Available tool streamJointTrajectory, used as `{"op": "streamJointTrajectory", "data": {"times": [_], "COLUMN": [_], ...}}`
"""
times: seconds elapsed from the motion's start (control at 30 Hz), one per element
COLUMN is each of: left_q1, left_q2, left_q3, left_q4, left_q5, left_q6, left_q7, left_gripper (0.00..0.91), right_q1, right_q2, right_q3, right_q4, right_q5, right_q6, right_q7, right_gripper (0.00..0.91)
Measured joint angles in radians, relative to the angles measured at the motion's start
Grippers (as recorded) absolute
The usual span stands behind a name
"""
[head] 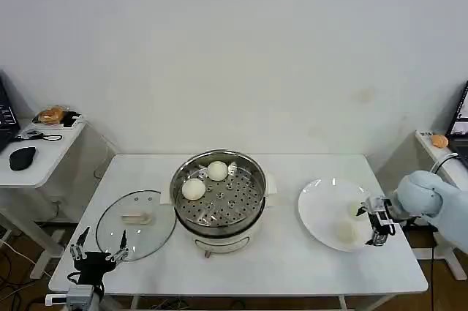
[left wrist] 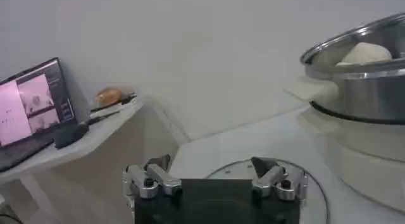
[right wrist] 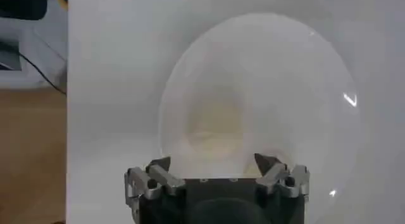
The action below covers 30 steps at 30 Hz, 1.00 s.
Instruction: Take steamed baozi put them in steamer then cover it.
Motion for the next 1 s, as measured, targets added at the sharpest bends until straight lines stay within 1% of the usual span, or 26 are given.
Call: {"op": "streamJointTrajectory", "data": {"times": [0.37, 0.47, 0.67, 0.7, 0.8, 1.0], "left_q1": [0.001, 0.001, 0.0, -0.001, -0.002, -0.004], "left_q2": [0.001, 0.001, 0.001, 0.0, -0.002, -0.001], "left_q3": [-0.012, -0.013, -0.017, -0.016, -0.014, -0.014], "left_q4": [0.002, 0.003, 0.003, 0.003, 0.004, 0.004], "left_q5": [-0.002, -0.002, -0.003, -0.003, -0.002, -0.002], "left_q6": [0.0, 0.0, 0.0, 0.0, 0.0, 0.0], "left_q7": [0.0, 0.0, 0.0, 0.0, 0.0, 0.0], "left_gripper": [0.907, 0.907, 0.907, 0.907, 0.907, 0.907], "right_q1": [-0.037, -0.039, -0.039, -0.039, -0.035, -0.025], "right_q2": [0.071, 0.086, 0.112, 0.114, 0.117, 0.119], "right_q3": [0.022, 0.022, 0.02, 0.018, 0.014, 0.01], "right_q4": [-0.07, -0.082, -0.099, -0.1, -0.102, -0.112], "right_q5": [-0.013, -0.013, -0.007, -0.006, -0.002, -0.002], "right_q6": [-0.007, -0.011, -0.02, -0.022, -0.028, -0.037], "right_q7": [0.016, 0.017, 0.018, 0.017, 0.013, 0.0], "right_gripper": [0.907, 0.836, 0.766, 0.736, 0.695, 0.655]}}
